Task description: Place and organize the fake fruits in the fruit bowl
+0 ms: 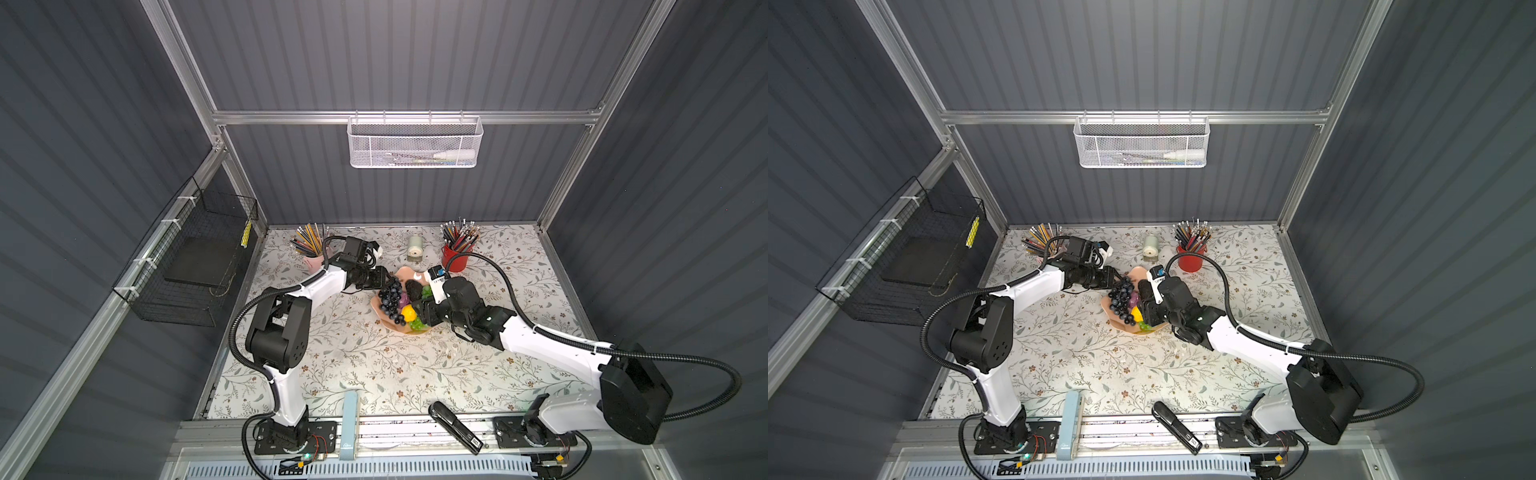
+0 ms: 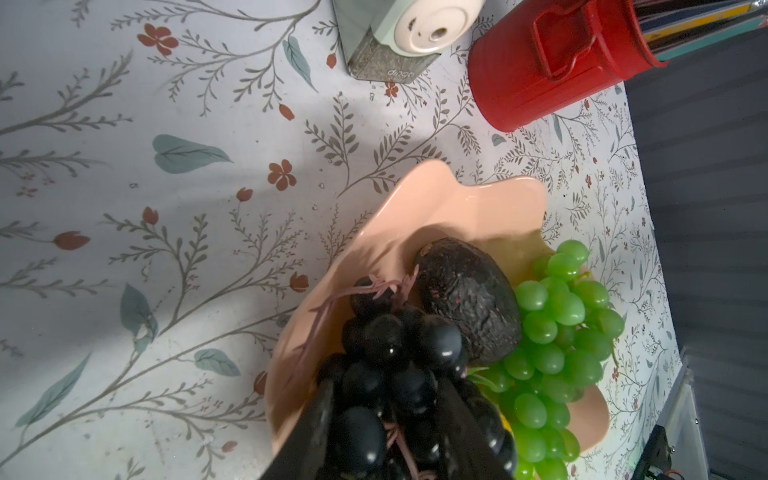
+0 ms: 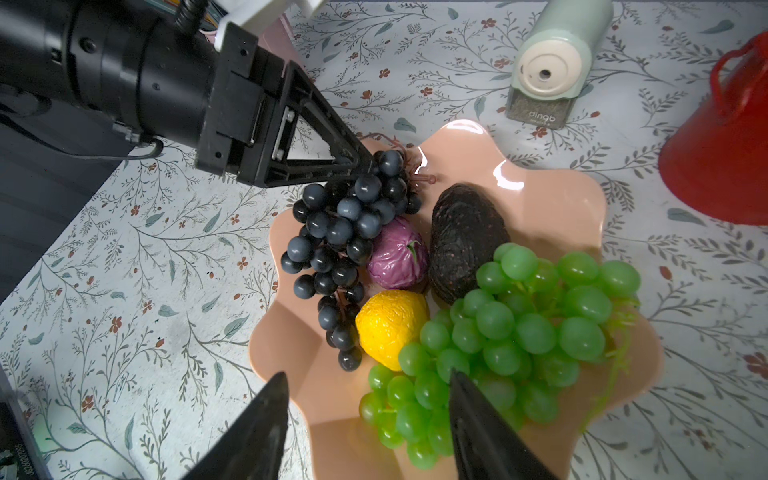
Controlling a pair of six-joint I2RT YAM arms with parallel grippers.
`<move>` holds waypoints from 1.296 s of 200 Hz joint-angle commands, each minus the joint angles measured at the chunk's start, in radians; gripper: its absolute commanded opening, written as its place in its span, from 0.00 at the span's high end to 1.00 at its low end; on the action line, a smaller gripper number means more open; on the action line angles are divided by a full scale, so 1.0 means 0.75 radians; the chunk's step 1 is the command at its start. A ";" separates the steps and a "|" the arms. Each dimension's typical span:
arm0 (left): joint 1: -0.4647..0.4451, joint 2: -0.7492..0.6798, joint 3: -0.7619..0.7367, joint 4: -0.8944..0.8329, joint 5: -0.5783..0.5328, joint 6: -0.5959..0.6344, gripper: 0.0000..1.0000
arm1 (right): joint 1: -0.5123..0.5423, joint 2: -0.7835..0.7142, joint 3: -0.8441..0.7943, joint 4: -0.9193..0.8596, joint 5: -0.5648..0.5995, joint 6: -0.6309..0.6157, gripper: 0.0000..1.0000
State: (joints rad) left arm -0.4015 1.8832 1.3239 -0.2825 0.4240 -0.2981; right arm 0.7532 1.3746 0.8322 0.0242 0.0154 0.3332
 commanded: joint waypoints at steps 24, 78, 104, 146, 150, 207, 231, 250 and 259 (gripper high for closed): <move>-0.013 -0.033 0.011 -0.006 -0.033 0.002 0.46 | 0.000 -0.007 0.010 -0.020 0.018 0.000 0.38; -0.013 -0.088 0.108 -0.147 -0.117 0.077 0.30 | 0.000 -0.055 0.012 -0.023 0.045 -0.030 0.35; -0.011 -0.173 0.108 -0.262 -0.258 0.131 0.17 | -0.002 -0.116 0.004 -0.034 0.076 -0.049 0.33; 0.003 -0.395 0.008 -0.332 -0.592 0.131 0.00 | -0.077 -0.273 0.038 -0.172 0.157 -0.090 0.20; 0.009 -0.411 0.004 -0.340 -0.626 0.125 0.00 | -0.097 -0.285 0.052 -0.194 0.157 -0.100 0.18; 0.136 -0.611 -0.177 -0.154 -0.869 0.247 0.00 | -0.508 -0.314 0.376 -0.536 0.188 -0.246 0.01; 0.193 -0.760 -0.533 0.291 -0.903 0.392 0.00 | -0.561 -0.456 0.142 -0.134 0.074 -0.545 0.01; 0.271 -0.776 -0.729 0.447 -0.934 0.404 0.00 | -0.659 -0.527 -0.004 0.062 -0.035 -0.511 0.01; 0.302 -0.766 -0.789 0.492 -0.953 0.396 0.00 | -0.721 -0.534 -0.033 0.050 -0.024 -0.461 0.01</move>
State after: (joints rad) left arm -0.2256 1.3006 0.8379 -0.1295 -0.2276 -0.0586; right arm 0.2951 0.9909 0.8806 -0.0700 0.0631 0.0223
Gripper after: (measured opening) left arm 0.997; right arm 0.989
